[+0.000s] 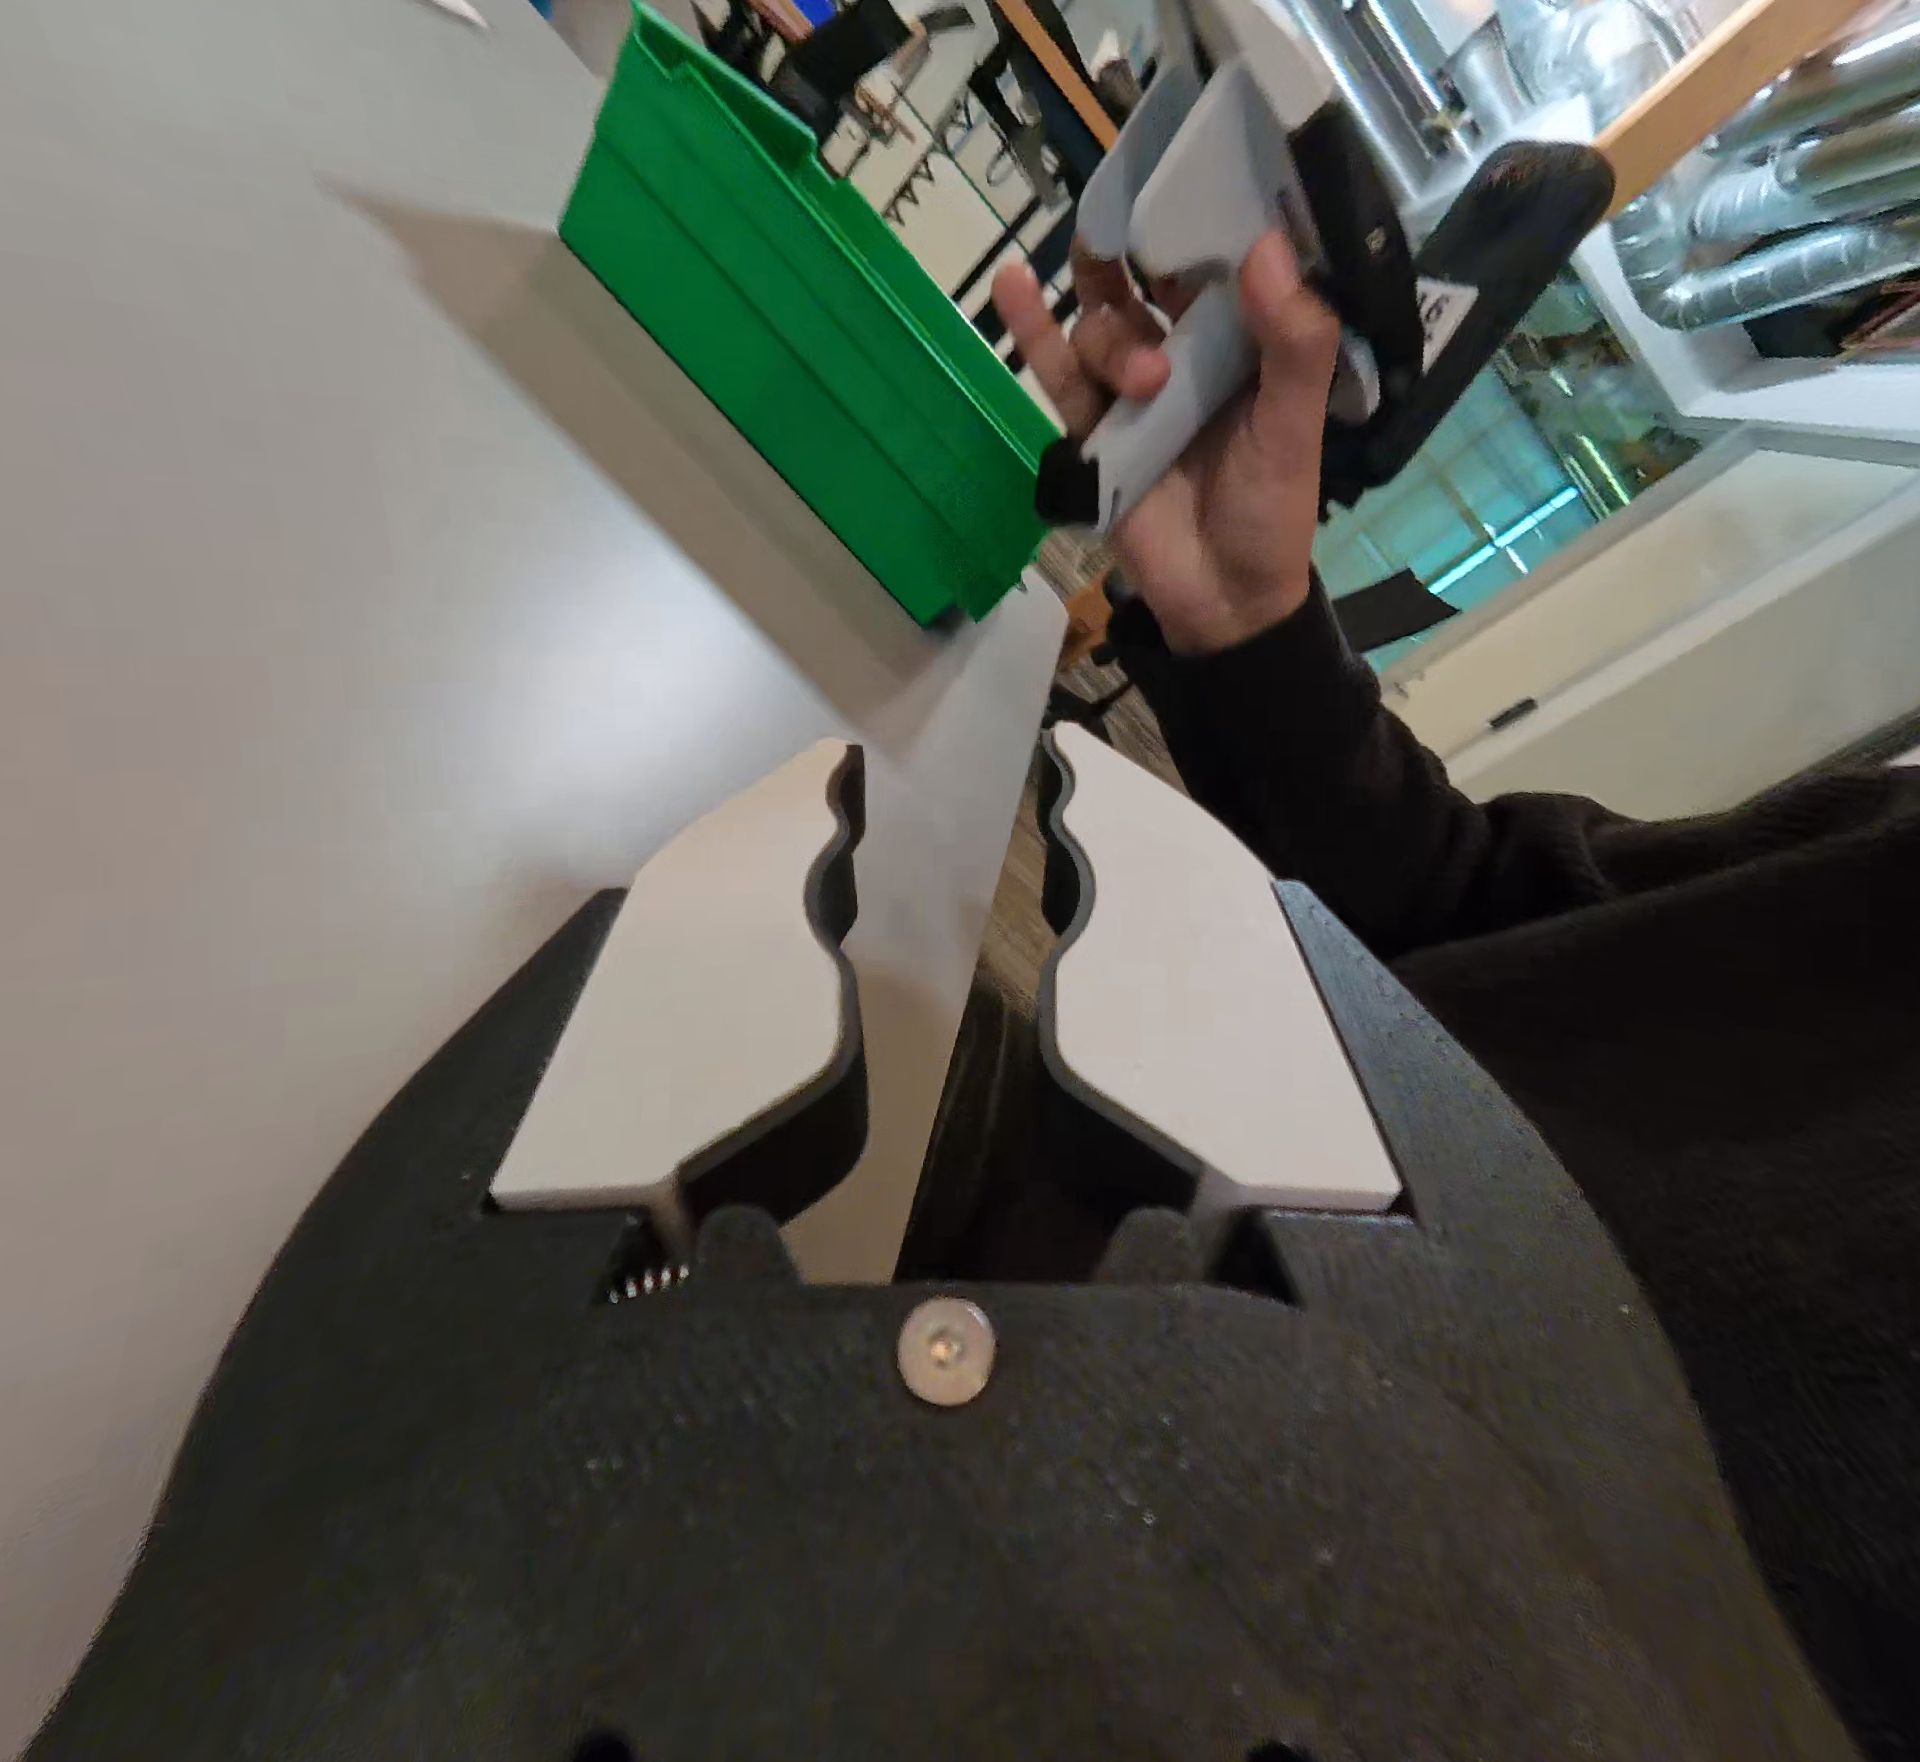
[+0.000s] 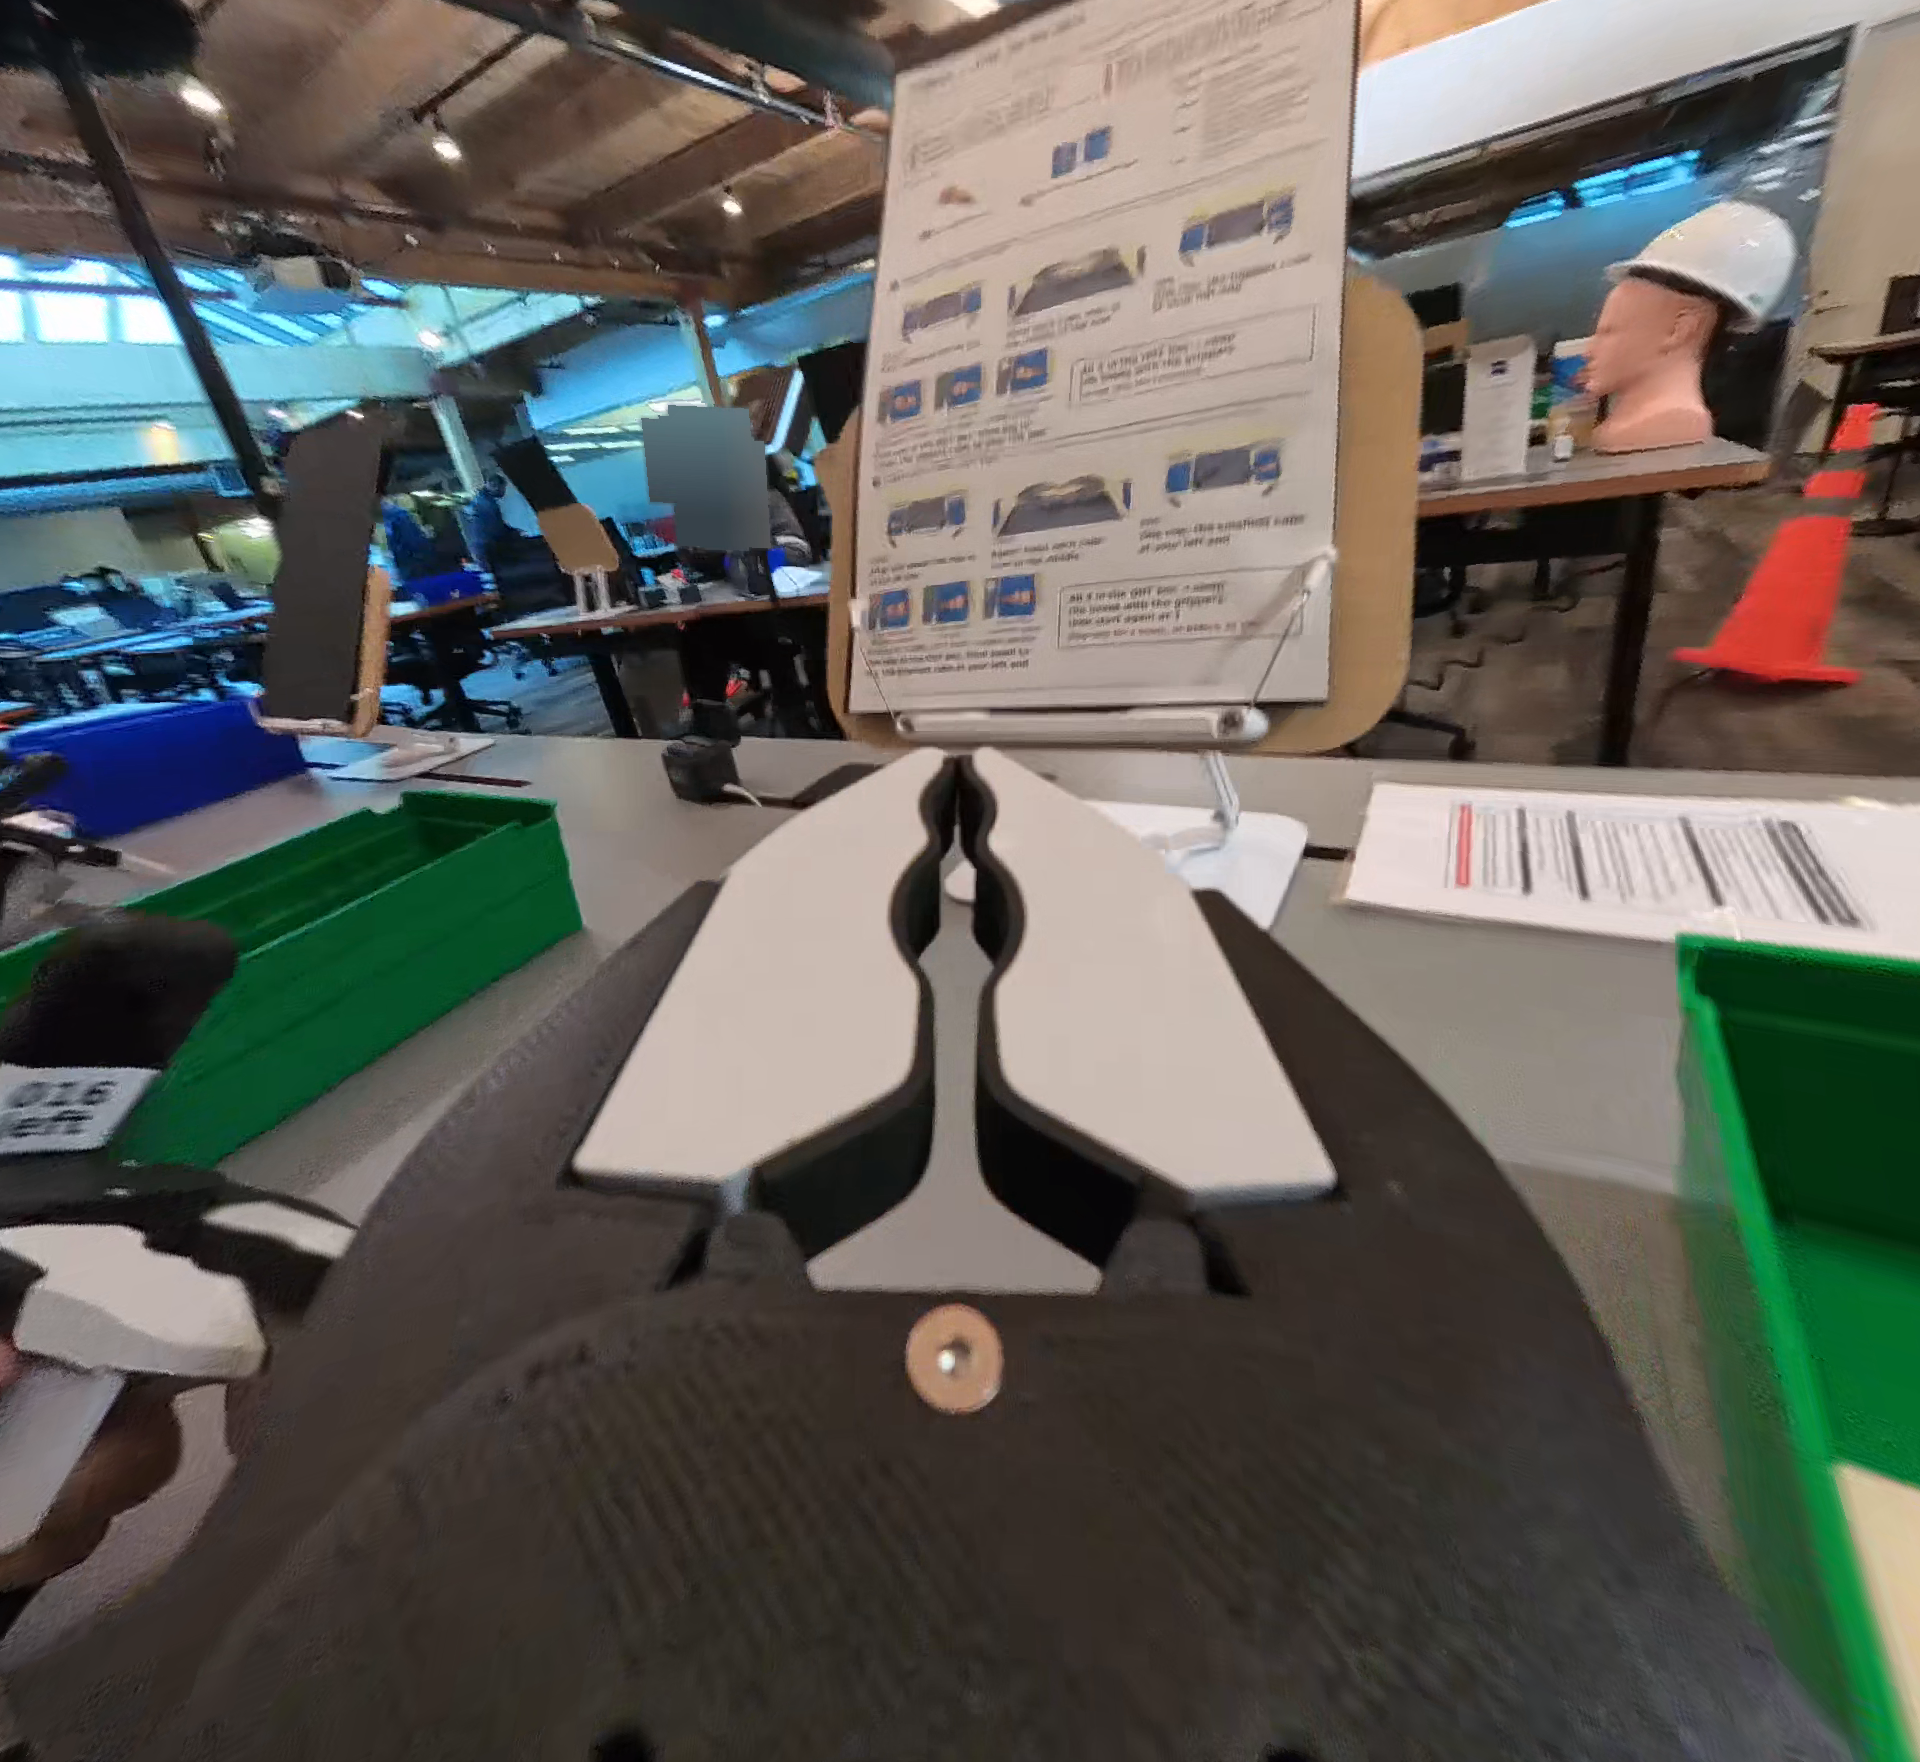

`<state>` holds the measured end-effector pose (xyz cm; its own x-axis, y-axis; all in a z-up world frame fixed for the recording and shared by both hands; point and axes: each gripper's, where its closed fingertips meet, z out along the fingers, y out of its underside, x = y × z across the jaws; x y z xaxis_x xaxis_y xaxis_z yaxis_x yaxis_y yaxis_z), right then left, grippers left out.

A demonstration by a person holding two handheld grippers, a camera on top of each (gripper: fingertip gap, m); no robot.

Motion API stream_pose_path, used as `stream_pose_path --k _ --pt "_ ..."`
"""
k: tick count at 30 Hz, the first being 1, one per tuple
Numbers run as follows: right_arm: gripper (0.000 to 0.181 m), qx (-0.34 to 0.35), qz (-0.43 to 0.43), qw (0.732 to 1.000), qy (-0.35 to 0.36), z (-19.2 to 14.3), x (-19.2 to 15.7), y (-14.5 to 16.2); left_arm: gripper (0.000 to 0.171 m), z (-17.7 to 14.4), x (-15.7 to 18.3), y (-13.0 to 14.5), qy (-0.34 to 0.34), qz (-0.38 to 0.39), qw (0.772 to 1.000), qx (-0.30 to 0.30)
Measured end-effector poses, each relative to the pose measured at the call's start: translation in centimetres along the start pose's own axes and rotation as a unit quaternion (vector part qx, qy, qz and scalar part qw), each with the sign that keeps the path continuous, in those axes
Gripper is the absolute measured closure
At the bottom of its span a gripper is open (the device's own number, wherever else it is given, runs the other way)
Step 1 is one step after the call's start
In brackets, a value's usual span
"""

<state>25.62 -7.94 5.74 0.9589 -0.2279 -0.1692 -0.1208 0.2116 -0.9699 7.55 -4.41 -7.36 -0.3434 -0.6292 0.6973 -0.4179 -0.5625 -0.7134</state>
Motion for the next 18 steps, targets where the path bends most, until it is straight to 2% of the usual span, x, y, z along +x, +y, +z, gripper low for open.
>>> stream_pose_path --k 2,4,6,7,9,10,12,15,18 --pt "0.181 0.001 0.001 1.000 0.024 0.2 -1.3 1.3 0.131 -0.5 -0.1 -0.7 -0.024 0.014 0.999 0.017" --pt "0.181 -0.016 -0.042 0.999 0.020 0.3 -2.9 2.6 0.122 -1.0 -0.3 -1.4 -0.046 0.028 0.998 0.032" --pt "0.170 -0.036 -0.085 0.994 0.052 0.2 -3.0 3.6 0.121 -1.5 -0.1 -1.8 -0.055 0.041 0.997 0.042" --pt "0.171 -0.032 -0.084 0.995 0.054 0.1 -3.3 3.8 0.121 -1.6 -0.1 -1.9 -0.060 0.047 0.996 0.048" --pt "0.174 -0.003 -0.033 0.999 0.012 -0.3 -4.9 3.9 0.121 -1.9 -0.3 -2.1 -0.068 0.055 0.995 0.058" --pt "0.181 0.000 0.008 1.000 -0.024 -0.5 -6.0 4.2 0.121 -1.9 -0.4 -2.2 -0.069 0.055 0.994 0.059" --pt "0.181 -0.040 0.065 0.996 -0.046 -0.4 -6.5 5.8 0.122 -1.8 -0.8 -2.0 -0.069 0.052 0.995 0.053" --pt "0.181 -0.082 0.055 0.994 -0.046 0.1 -6.0 8.0 0.122 -1.7 -1.5 -1.6 -0.069 0.049 0.996 0.041" --pt "0.181 -0.091 0.045 0.993 -0.057 0.2 -5.9 9.2 0.122 -1.6 -2.2 -1.1 -0.068 0.049 0.996 0.023"
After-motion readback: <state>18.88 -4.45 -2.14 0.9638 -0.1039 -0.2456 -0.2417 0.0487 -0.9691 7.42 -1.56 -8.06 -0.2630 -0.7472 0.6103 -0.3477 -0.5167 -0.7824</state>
